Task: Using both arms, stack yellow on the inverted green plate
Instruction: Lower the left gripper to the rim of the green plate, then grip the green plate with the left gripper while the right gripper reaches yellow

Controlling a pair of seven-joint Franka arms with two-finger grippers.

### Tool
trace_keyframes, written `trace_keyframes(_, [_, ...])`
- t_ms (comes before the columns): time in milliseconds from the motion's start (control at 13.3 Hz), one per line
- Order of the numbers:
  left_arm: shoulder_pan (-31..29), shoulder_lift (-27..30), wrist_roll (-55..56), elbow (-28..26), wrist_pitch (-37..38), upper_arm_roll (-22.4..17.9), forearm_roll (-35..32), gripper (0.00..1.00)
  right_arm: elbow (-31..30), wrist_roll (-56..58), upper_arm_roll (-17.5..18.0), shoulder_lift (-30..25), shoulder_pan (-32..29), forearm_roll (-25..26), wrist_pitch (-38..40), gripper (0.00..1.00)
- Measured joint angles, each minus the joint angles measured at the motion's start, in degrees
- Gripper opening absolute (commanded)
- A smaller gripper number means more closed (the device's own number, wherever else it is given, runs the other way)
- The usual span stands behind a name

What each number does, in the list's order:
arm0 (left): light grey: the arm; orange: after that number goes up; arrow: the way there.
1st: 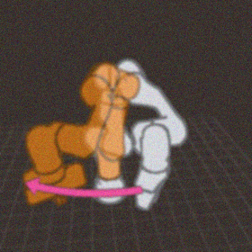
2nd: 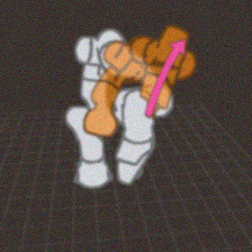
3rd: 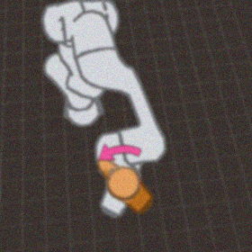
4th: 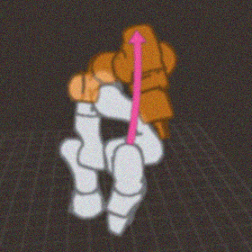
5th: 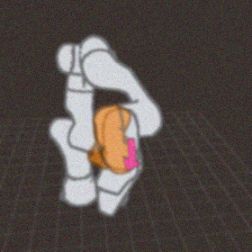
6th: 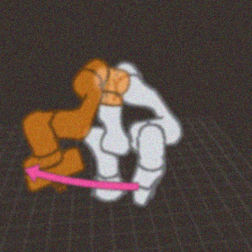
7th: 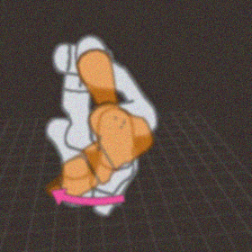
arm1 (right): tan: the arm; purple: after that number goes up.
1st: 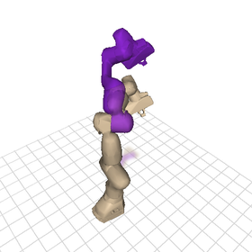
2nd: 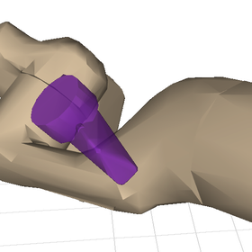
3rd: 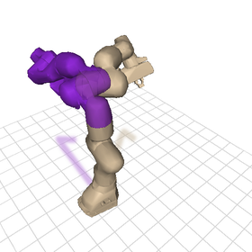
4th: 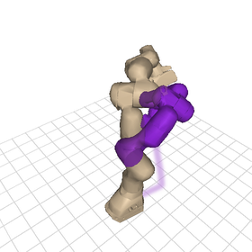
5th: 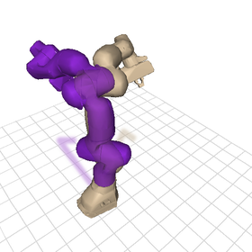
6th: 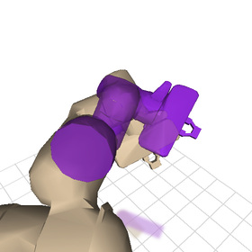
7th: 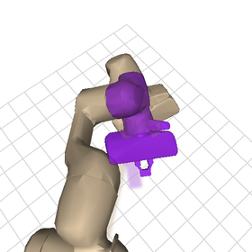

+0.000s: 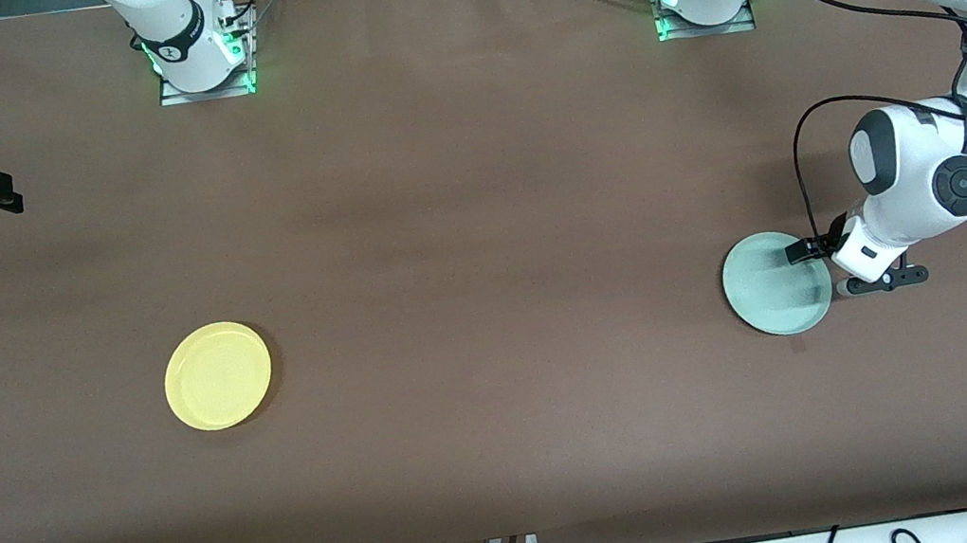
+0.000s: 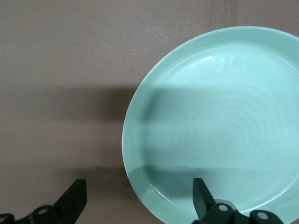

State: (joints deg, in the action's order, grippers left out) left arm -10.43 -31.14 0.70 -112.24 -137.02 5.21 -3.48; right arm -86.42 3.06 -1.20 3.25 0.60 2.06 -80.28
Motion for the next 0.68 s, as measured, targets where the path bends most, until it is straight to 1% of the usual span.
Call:
trace_keyframes(75, [0.0, -0.1, 0.0, 0.0, -0.2, 0.0, 0.0, 0.91, 0.0, 0.0, 0.0, 0.0, 0.0, 0.0, -0.1, 1.0])
trace_keyframes(151, [0.0, -0.3, 0.0, 0.1, -0.4, 0.0, 0.0, 0.85, 0.0, 0.0, 0.0, 0.0, 0.0, 0.0, -0.1, 1.0])
trace_keyframes(226, [-0.1, -0.6, 0.0, 0.5, -0.5, 0.0, 0.0, 0.75, 0.0, 0.0, 0.0, 0.0, 0.0, 0.0, -0.2, 1.0])
trace_keyframes(302, [-0.2, -1.1, -0.1, 1.0, -0.7, -0.1, 0.0, 0.62, 0.0, 0.0, 0.0, 0.0, 0.0, 0.0, -0.3, 1.0])
trace_keyframes(377, [-0.5, -1.6, -0.3, 1.5, -0.7, -0.2, 0.0, 0.51, 0.0, 0.0, 0.0, 0.0, 0.0, 0.0, -0.4, 1.0])
trace_keyframes(603, [-1.1, -2.1, -1.0, 2.2, -0.7, -0.2, 0.0, 0.28, 0.0, 0.0, -0.1, 0.0, -0.1, 0.0, -0.5, 1.0])
trace_keyframes(678, [-1.1, -2.1, -1.1, 2.4, -0.7, -0.2, 0.0, 0.15, 0.0, 0.0, -0.1, 0.0, -0.1, 0.0, -0.5, 1.0])
